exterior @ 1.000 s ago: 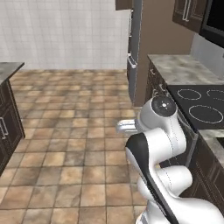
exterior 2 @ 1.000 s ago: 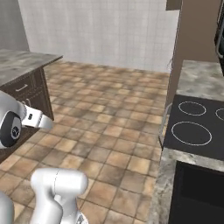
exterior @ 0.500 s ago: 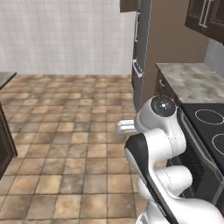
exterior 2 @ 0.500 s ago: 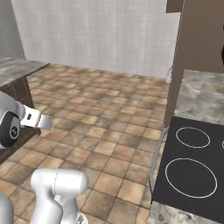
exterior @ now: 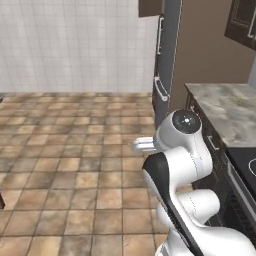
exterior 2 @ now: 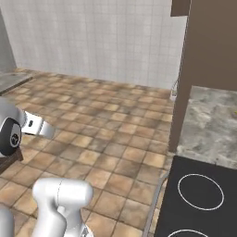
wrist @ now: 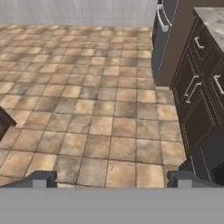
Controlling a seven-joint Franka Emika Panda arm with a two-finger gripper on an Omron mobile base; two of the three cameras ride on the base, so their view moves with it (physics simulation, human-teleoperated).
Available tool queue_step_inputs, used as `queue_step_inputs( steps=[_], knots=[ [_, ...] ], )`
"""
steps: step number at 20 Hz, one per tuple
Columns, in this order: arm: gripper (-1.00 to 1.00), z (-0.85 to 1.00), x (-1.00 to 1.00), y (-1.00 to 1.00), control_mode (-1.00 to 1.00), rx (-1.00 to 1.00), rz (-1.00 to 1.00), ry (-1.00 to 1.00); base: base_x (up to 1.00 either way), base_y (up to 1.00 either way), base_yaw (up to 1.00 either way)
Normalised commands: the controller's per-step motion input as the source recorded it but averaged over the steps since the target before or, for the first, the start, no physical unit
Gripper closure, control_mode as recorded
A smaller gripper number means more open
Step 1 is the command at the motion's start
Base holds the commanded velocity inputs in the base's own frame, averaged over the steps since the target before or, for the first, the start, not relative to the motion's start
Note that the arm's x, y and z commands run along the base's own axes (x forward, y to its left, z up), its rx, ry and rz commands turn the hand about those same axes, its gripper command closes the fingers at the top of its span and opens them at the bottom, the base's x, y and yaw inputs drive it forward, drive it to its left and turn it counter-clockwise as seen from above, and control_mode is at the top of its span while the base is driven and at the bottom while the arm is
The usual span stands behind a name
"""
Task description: Close all open cabinet doors.
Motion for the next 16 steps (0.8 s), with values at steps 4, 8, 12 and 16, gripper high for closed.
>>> queue_step_inputs(
  steps=[4, 8, 12, 16],
  knots=[
    [-1.00, 0.00, 0.00, 0.00, 1.00, 0.00, 0.00, 0.00, 1.00, 0.02, -0.08],
    [-1.00, 0.00, 0.00, 0.00, 1.00, 0.00, 0.00, 0.00, 1.00, 0.09, -0.13],
    [-1.00, 0.00, 0.00, 0.00, 1.00, 0.00, 0.00, 0.00, 1.00, 0.20, -0.17],
    [-1.00, 0.00, 0.00, 0.00, 1.00, 0.00, 0.00, 0.00, 1.00, 0.33, -0.21]
  ],
)
